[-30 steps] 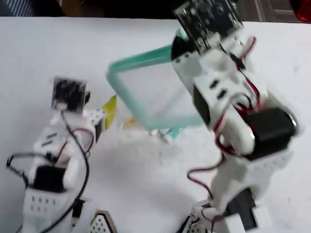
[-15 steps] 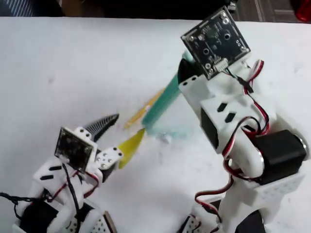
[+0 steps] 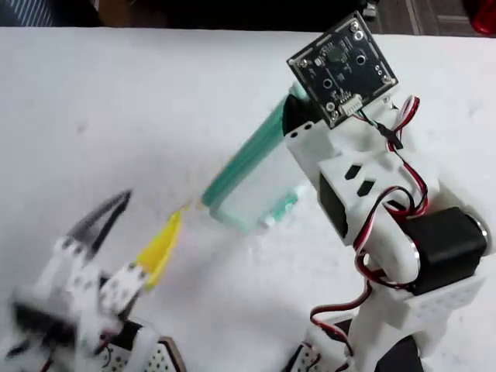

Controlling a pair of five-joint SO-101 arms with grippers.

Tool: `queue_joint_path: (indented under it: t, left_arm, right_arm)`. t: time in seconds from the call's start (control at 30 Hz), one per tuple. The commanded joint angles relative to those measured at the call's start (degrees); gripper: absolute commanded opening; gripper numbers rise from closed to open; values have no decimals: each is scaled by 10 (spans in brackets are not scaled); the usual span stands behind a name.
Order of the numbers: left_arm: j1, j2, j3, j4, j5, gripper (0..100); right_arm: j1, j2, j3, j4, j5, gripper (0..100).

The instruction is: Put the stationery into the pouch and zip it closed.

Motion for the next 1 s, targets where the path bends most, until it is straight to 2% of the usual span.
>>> queue_joint_path:
  t: [0.0,0.13,0.2,0.3,0.43,0.53,0.67,0.8,0.97]
  left_arm:
    - [-11,-11,-143,84,-18,249]
    - [-14,-7,-151,55,-18,249]
    - [-14,-7,-86,8,-15,249]
    - [-19,-8,51,-91,-14,249]
    - [-83,-8,219,-253,-14,249]
    - [-148,-8,283,-325,-9,249]
    - [-189,-8,275,-309,37,249]
    - [-187,-8,261,-263,33,249]
    - [-148,-8,248,-220,33,250]
  right_arm:
    - [-3,-5,-2,7,-6,17]
    - [-4,-11,-2,7,-40,17]
    - [-12,-19,-3,7,-71,17]
    - [-33,-41,-1,8,-74,17]
    - [-73,-67,-1,8,-74,17]
    - [-92,-74,-1,8,-74,17]
    - [-96,-66,13,7,-74,17]
    - [-96,-48,36,7,-76,17]
    - [-96,-36,47,7,-76,17]
